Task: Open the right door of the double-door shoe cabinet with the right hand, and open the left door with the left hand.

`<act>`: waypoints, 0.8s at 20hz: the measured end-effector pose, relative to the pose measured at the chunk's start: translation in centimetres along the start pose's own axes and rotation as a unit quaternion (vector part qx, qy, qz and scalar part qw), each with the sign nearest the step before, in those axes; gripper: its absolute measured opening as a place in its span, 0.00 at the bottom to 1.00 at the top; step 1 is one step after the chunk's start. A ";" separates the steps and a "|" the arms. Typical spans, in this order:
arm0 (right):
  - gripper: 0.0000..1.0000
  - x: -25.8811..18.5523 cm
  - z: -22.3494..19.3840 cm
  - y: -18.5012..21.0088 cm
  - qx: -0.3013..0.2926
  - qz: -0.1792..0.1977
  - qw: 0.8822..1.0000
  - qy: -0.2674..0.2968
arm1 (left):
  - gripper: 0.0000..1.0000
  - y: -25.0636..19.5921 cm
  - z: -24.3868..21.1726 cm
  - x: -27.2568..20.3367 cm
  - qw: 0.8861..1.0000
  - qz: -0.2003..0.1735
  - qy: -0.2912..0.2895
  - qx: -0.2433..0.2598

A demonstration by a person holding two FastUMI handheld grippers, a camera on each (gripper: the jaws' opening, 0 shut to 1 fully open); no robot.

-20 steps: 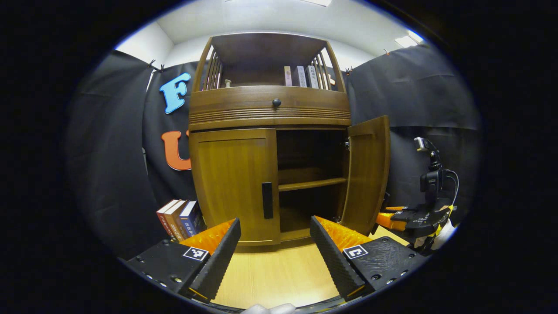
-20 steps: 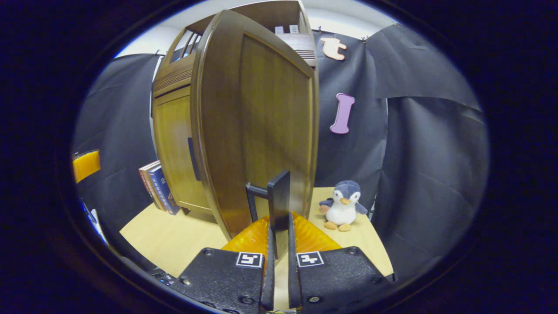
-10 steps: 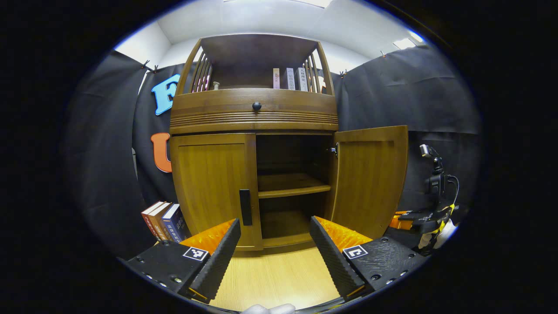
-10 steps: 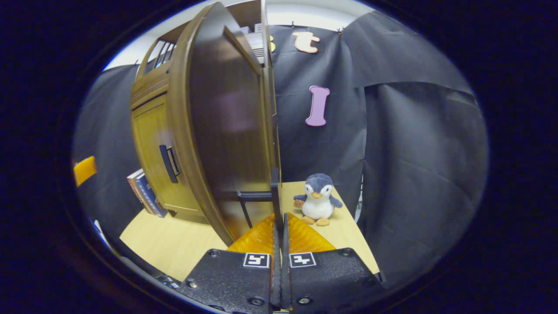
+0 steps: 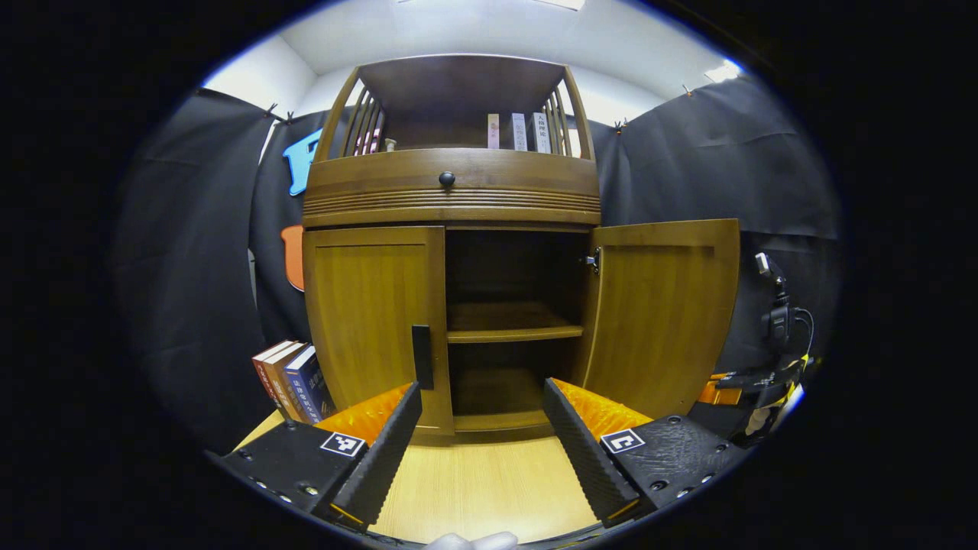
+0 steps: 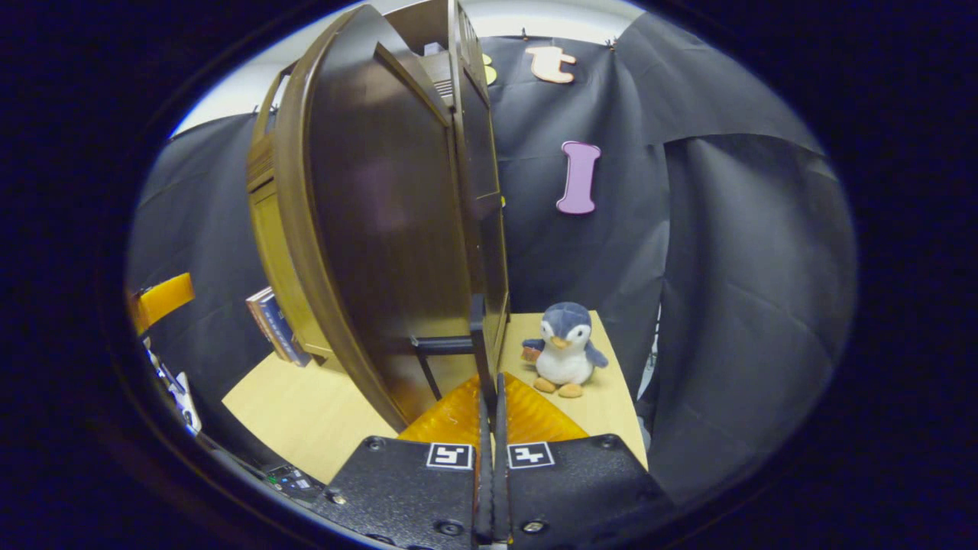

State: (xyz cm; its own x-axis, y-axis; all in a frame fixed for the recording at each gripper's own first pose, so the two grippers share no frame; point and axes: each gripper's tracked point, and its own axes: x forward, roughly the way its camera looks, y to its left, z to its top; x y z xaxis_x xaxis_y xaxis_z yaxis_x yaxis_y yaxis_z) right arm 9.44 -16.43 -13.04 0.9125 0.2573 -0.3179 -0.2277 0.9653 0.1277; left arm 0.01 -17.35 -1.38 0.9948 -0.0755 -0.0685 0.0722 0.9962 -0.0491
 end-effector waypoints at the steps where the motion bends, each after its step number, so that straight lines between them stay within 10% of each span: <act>1: 0.04 0.0 0.1 -0.2 -0.004 0.009 1.000 0.003 | 0.96 -0.2 0.0 -0.1 1.000 0.008 -0.001 -0.002; 16: 0.09 -0.4 0.0 -0.7 -0.035 0.030 0.999 0.016 | 0.96 1.1 1.7 -0.7 0.998 0.062 -0.012 0.017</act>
State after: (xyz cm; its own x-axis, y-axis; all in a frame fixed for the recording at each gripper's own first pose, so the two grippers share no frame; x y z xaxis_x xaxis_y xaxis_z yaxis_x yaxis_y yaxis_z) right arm 9.24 -17.23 -12.99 0.8852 0.3155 -0.3420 -0.3064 0.9484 0.0819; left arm -0.47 -16.09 0.26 0.9976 0.0490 -0.0490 -0.0495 0.9987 -0.0087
